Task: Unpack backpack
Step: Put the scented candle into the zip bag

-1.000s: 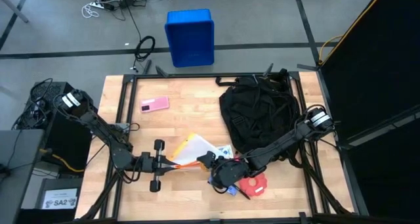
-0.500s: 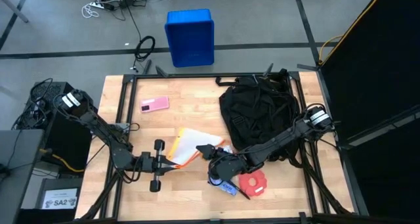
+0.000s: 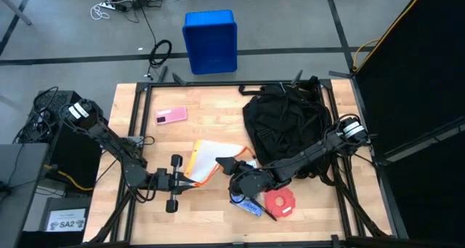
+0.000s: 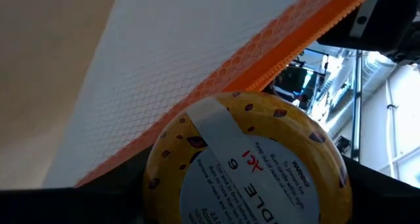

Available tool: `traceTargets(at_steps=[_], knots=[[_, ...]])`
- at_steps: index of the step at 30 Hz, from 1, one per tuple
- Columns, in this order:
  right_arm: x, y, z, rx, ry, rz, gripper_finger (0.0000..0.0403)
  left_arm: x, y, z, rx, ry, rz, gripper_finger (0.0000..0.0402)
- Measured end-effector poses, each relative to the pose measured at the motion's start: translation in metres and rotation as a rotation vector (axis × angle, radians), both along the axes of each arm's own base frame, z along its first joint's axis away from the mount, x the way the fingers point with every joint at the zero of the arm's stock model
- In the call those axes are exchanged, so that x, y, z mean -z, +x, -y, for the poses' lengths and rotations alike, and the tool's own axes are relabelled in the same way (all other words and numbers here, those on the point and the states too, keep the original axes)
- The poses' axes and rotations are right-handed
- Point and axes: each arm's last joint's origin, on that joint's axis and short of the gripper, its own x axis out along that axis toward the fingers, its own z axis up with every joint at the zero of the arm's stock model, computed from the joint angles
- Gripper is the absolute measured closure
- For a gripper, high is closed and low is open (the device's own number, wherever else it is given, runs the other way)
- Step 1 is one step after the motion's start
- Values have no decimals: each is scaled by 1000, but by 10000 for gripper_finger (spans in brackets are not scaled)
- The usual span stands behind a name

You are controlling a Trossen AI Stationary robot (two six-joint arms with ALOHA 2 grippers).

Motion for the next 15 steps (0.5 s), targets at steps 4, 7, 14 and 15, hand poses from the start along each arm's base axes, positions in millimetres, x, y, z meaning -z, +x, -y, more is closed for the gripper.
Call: traceTargets(at_steps=[4,7,14,15], knots=[[-1,0,1,18,-28,-1,145,0,0,0,1,-1,-3,402],[-4,-2,0,26,-29,10,145,1,0,0,1,0,-5,402],[-10,-10,-13,-14,89,56,145,1,0,0,1,1,-8,402],[-9,-11,-14,-21,119,50,145,1,0,0,2,0,-9,402]])
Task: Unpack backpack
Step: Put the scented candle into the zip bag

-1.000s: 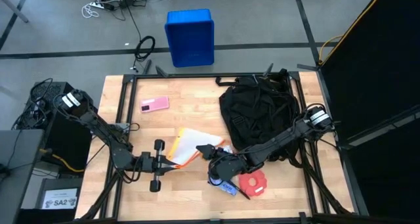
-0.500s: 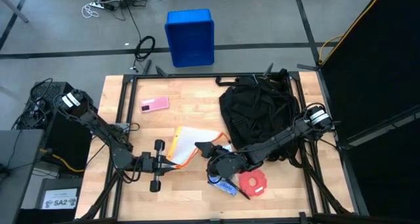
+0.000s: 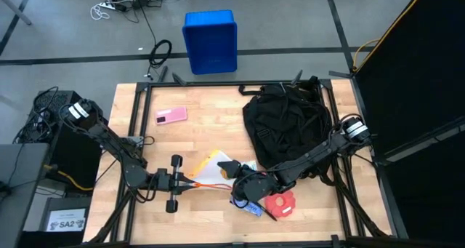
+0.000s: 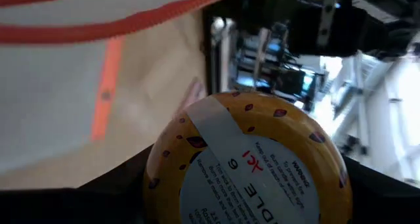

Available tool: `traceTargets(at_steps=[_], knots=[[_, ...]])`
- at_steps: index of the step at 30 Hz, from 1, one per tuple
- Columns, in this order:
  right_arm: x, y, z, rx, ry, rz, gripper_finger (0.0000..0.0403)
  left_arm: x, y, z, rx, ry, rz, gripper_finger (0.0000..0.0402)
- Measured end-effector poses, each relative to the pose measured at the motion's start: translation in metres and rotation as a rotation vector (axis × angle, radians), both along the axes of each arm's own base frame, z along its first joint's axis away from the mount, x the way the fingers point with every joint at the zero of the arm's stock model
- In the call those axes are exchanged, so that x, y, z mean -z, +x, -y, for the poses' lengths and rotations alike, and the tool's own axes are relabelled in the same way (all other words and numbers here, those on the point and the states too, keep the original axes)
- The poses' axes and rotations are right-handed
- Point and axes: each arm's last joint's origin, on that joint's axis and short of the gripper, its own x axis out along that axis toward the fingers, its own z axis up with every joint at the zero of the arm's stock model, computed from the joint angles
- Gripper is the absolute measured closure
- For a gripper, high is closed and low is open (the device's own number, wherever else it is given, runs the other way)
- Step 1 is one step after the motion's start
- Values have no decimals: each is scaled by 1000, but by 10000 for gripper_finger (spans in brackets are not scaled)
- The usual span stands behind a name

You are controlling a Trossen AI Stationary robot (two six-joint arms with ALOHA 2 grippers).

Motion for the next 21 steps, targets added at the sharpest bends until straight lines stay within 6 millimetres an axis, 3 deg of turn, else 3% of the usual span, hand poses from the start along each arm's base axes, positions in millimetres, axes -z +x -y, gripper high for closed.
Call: traceTargets(at_steps=[6,21], knots=[[9,-5,-3,-30,174,-40,145,1,0,0,1,-2,-5,402],[2,-15,-29,-107,272,19,145,3,0,0,-11,-10,-25,402]])
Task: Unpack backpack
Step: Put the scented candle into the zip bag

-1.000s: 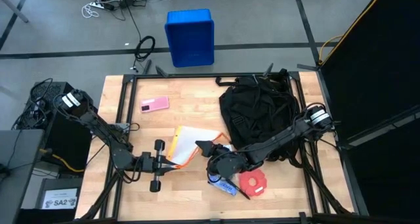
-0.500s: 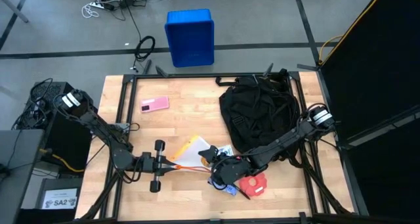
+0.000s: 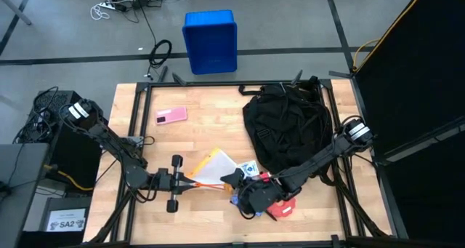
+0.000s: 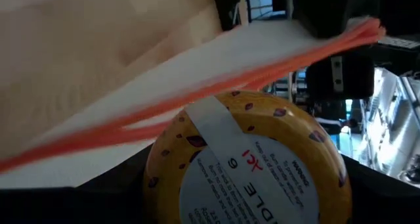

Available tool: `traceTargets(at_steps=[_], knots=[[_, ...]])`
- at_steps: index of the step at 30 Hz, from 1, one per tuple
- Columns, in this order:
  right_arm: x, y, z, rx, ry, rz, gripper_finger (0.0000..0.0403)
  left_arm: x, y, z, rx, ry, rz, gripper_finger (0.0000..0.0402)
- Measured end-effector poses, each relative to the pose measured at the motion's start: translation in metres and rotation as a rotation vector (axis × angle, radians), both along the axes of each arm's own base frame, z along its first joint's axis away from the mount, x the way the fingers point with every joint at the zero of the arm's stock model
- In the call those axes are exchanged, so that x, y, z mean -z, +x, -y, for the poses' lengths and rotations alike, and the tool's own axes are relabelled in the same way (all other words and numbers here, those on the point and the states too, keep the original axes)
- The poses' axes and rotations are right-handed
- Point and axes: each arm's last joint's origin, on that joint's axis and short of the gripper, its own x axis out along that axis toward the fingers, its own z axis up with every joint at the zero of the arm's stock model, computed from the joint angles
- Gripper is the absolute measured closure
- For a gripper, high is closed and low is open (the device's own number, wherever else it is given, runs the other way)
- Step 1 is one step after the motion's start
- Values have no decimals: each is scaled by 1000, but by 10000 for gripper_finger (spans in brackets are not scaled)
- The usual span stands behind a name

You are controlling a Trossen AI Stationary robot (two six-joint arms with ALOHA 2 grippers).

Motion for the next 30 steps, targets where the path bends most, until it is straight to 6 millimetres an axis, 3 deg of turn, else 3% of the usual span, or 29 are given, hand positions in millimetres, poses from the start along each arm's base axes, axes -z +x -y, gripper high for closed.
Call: traceTargets(at_steps=[7,21,30], knots=[[0,1,-2,-49,117,-6,145,0,1,-1,-6,0,0,402],[1,13,19,-5,128,-7,145,-4,0,-2,-23,-24,34,402],[-2,13,18,5,117,28,145,-9,0,-5,-121,-52,64,402]])
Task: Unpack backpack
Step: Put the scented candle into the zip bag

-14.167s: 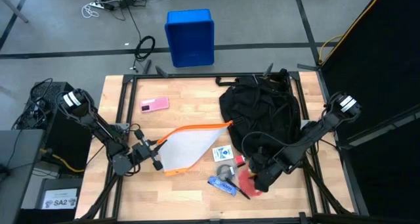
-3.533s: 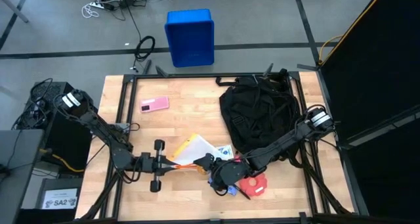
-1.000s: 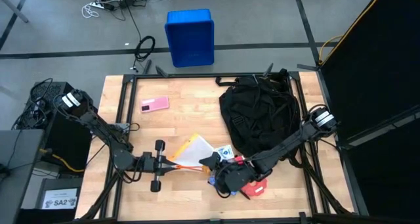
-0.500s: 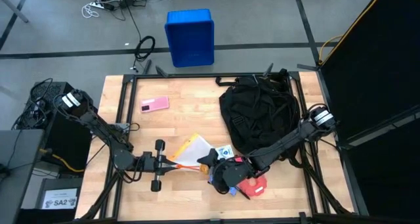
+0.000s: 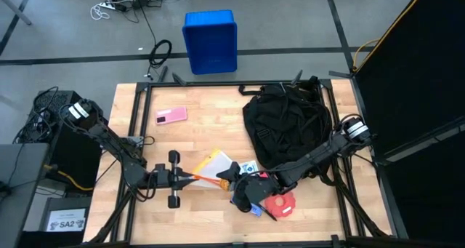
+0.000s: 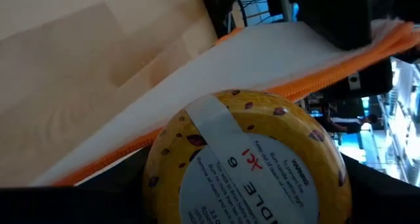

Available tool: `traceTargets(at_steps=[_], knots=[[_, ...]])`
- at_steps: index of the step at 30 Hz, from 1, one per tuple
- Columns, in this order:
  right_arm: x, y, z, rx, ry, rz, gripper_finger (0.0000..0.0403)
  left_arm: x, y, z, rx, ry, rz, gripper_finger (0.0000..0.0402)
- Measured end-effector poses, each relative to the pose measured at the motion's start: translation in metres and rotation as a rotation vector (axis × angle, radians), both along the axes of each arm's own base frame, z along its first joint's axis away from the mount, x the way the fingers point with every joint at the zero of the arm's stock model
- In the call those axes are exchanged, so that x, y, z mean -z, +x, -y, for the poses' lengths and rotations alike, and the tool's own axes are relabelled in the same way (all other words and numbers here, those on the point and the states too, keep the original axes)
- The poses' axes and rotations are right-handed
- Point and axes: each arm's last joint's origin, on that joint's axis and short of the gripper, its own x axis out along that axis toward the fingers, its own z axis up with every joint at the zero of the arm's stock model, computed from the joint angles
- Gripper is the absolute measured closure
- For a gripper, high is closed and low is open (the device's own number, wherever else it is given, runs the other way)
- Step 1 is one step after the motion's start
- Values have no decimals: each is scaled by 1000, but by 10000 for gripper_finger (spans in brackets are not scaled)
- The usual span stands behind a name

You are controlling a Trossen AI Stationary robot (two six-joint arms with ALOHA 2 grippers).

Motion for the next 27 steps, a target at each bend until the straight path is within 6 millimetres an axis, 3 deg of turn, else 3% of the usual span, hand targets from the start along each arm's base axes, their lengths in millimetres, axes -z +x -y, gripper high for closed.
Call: traceTargets(at_steps=[9,27], knots=[[-3,-5,-13,-15,-14,32,145,-8,-2,-5,-105,-63,48,402],[-4,-5,-15,-33,-13,49,145,-14,8,-21,-187,-123,106,402]])
